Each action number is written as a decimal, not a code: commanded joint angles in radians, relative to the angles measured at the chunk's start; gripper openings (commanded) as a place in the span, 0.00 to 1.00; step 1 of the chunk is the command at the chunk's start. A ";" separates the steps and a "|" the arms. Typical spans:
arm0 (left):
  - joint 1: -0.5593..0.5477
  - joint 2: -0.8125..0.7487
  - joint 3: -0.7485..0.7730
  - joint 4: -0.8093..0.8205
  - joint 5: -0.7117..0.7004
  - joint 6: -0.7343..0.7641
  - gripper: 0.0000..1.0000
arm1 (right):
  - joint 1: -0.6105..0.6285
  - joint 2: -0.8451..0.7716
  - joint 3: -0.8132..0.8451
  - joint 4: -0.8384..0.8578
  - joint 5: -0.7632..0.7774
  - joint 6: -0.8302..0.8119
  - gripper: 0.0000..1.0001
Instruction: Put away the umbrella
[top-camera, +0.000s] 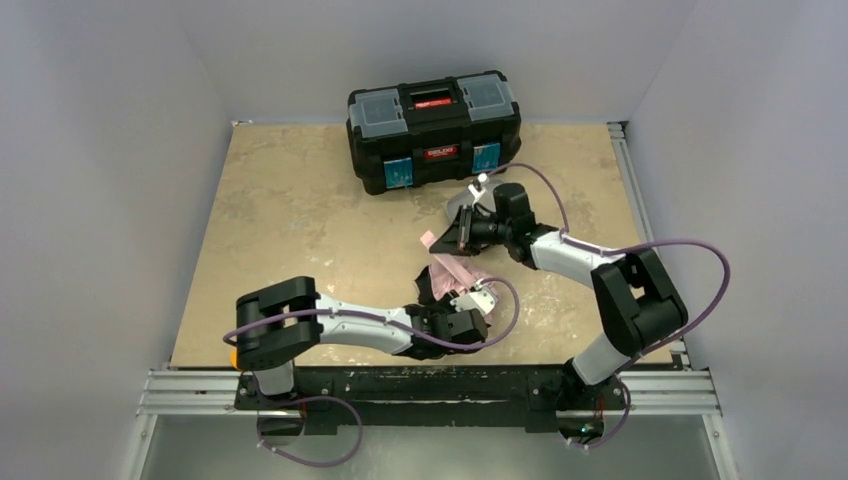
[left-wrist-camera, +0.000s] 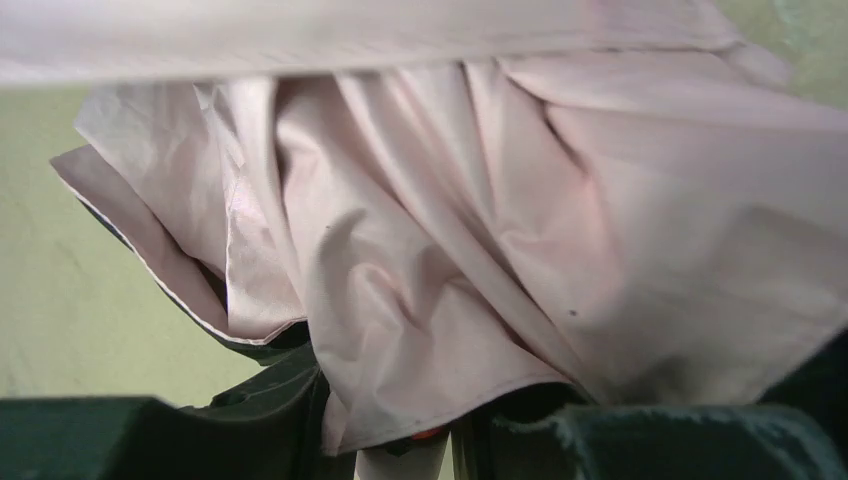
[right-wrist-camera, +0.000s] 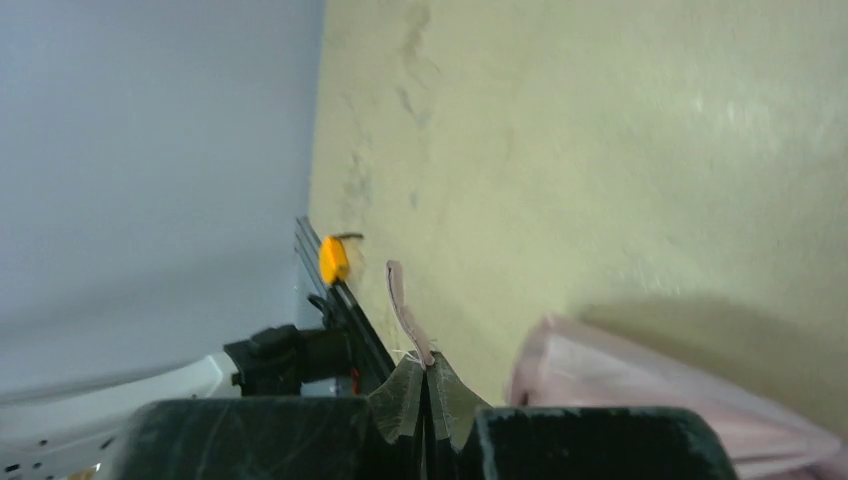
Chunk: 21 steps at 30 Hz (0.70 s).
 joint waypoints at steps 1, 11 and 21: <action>-0.026 -0.087 -0.071 0.086 0.174 -0.062 0.00 | -0.030 -0.063 0.079 0.111 0.023 0.003 0.00; -0.056 -0.011 0.010 0.035 0.057 0.007 0.00 | -0.004 -0.053 0.061 0.142 0.016 0.048 0.00; -0.174 0.225 0.177 -0.139 -0.239 0.099 0.00 | 0.022 0.141 -0.023 0.318 0.000 0.123 0.00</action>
